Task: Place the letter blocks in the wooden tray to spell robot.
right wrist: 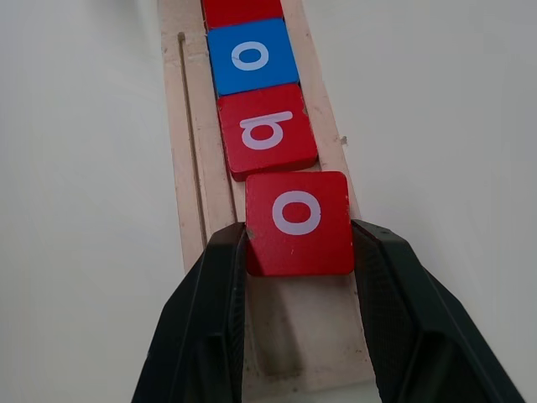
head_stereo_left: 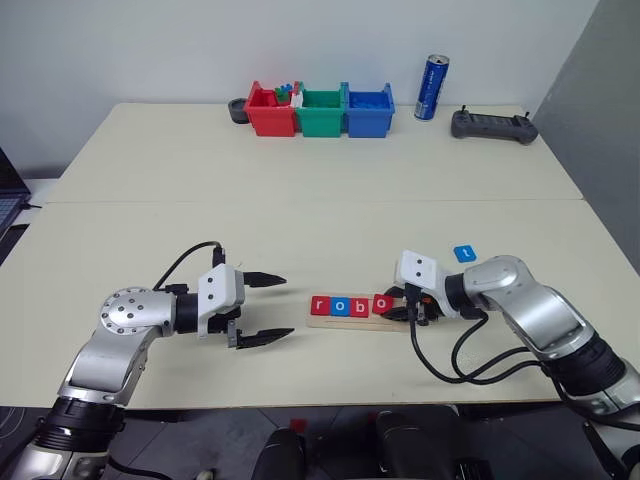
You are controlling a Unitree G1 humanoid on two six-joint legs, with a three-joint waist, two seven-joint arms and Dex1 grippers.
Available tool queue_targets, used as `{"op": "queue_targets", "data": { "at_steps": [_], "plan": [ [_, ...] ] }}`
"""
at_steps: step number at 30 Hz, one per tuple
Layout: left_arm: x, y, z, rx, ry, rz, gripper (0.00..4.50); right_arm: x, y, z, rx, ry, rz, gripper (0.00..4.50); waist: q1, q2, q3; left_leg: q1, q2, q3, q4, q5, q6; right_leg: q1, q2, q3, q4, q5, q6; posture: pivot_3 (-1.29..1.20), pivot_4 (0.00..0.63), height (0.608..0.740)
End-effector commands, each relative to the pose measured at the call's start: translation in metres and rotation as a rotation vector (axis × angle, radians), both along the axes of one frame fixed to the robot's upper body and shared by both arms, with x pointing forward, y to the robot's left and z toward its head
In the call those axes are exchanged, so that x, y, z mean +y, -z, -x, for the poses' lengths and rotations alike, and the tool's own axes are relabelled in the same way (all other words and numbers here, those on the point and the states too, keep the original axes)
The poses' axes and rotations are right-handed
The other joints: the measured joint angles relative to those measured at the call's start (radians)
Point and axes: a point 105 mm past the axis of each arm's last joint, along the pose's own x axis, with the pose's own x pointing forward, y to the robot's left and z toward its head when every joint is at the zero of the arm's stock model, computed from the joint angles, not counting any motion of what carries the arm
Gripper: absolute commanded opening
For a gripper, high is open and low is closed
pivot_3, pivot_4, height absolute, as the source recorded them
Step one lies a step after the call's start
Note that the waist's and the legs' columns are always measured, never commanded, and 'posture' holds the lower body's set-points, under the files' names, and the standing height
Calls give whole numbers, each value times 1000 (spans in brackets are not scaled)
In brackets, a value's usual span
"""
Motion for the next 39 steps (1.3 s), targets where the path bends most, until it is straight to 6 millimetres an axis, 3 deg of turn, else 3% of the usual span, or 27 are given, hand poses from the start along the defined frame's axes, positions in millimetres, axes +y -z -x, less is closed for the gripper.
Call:
{"op": "queue_targets", "data": {
  "at_steps": [1, 9, 18, 25, 28, 38, 39],
  "plan": [
    [-5, -9, 2, -41, 17, 10, 4500, 4, -8, 0, -35, -41, 3, 1438, 0, 0, 0, 0, 0, 0, 0, 0, 0, 0, 0, 0, 0, 0, 0, 0, 150, 740],
    [-7, -10, 2, -43, 15, 10, 4500, 5, -8, -1, -52, -65, 20, 1438, 0, 0, 0, 0, 0, 0, 0, 0, 0, 0, 0, 0, 0, 0, 0, 0, 150, 740],
    [-6, -10, 3, -45, 14, 8, 4500, 5, -11, -5, -78, -59, 15, 4450, 0, 0, 0, 0, 0, 0, 0, 0, 0, 0, 0, 0, 0, 0, 0, 0, 150, 740],
    [-6, -13, 3, -49, 14, 5, 4500, 7, -37, 4, -109, -52, -57, 4450, 0, 0, 0, 0, 0, 0, 0, 0, 0, 0, 0, 0, 0, 0, 0, 0, 150, 740],
    [-7, -14, 2, -51, 12, 3, 4500, -5, -32, 6, -118, -26, -26, 3828, 3, 0, 0, 0, 0, 0, 0, 0, 0, 0, 0, 0, 0, 0, 0, 0, 150, 740],
    [-3, -10, -1, -53, 13, -4, 4500, -19, -10, 3, -154, -25, 87, 174, 9, 0, 0, 0, 0, 0, 0, 0, 0, 0, 0, 0, 0, -1, 2, 0, 150, 740],
    [-3, -9, -1, -52, 13, -4, 4500, -19, -8, 2, -152, -24, 93, 63, 9, 0, 0, 0, 0, 0, 0, 0, 0, 0, 0, 0, 0, -1, 1, 0, 150, 740]
  ]
}}
